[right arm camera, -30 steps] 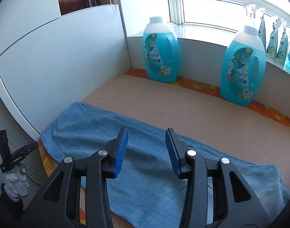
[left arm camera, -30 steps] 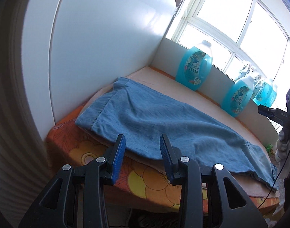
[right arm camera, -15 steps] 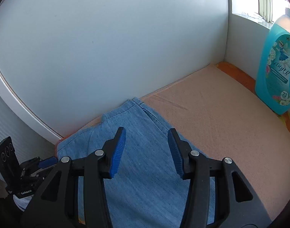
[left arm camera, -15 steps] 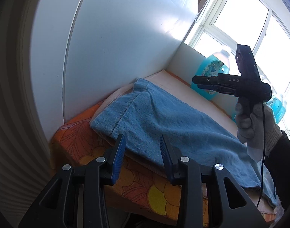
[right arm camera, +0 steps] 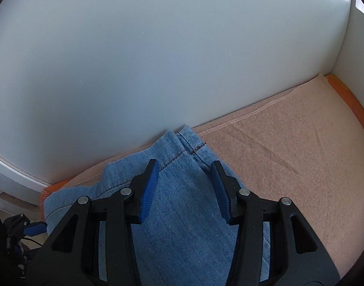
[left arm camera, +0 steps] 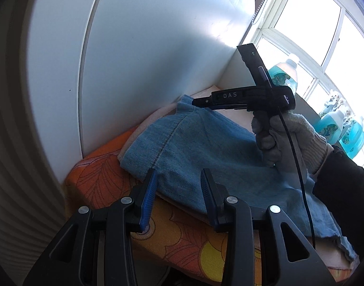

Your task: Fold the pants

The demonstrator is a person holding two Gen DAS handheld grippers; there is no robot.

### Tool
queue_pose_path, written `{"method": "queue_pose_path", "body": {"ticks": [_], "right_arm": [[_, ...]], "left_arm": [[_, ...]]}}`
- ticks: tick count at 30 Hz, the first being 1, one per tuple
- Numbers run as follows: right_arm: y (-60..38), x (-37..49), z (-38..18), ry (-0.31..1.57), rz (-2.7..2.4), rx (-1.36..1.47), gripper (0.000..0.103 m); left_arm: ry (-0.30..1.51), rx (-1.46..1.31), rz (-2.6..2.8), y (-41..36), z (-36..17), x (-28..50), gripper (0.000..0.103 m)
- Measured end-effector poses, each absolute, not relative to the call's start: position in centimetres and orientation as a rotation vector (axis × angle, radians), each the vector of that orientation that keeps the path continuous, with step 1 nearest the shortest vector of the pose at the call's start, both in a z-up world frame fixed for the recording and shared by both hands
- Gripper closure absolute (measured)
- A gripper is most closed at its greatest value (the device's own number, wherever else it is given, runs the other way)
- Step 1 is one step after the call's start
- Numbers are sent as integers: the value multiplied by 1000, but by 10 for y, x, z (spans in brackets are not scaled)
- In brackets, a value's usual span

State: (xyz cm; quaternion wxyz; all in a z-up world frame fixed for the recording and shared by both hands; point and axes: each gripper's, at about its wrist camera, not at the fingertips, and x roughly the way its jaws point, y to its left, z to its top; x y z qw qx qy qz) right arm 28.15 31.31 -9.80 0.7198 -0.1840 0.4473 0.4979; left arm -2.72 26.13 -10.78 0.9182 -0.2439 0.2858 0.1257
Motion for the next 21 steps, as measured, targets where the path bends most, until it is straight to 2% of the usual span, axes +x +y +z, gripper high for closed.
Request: {"method": "queue_pose_path", "body": {"ticks": [1, 3, 8, 12, 17, 19, 21], "right_arm": [[314, 281, -99, 999, 1104, -408, 96], [311, 277, -94, 976, 1098, -416, 99], [298, 278, -72, 893, 1041, -398, 100], [303, 274, -75, 861, 979, -451, 100], [301, 237, -69, 896, 1029, -472, 99], [295, 220, -51, 874, 1081, -484, 89], [291, 191, -41, 867, 1159, -478, 57]], "left_arm": [[586, -499, 260, 261, -108, -28, 67], [578, -500, 261, 261, -106, -28, 67], [552, -515, 270, 267, -103, -35, 67], [549, -518, 284, 270, -102, -48, 67], [559, -503, 301, 273, -97, -68, 67], [566, -506, 308, 278, -96, -78, 67], [569, -511, 315, 282, -96, -89, 67]]}}
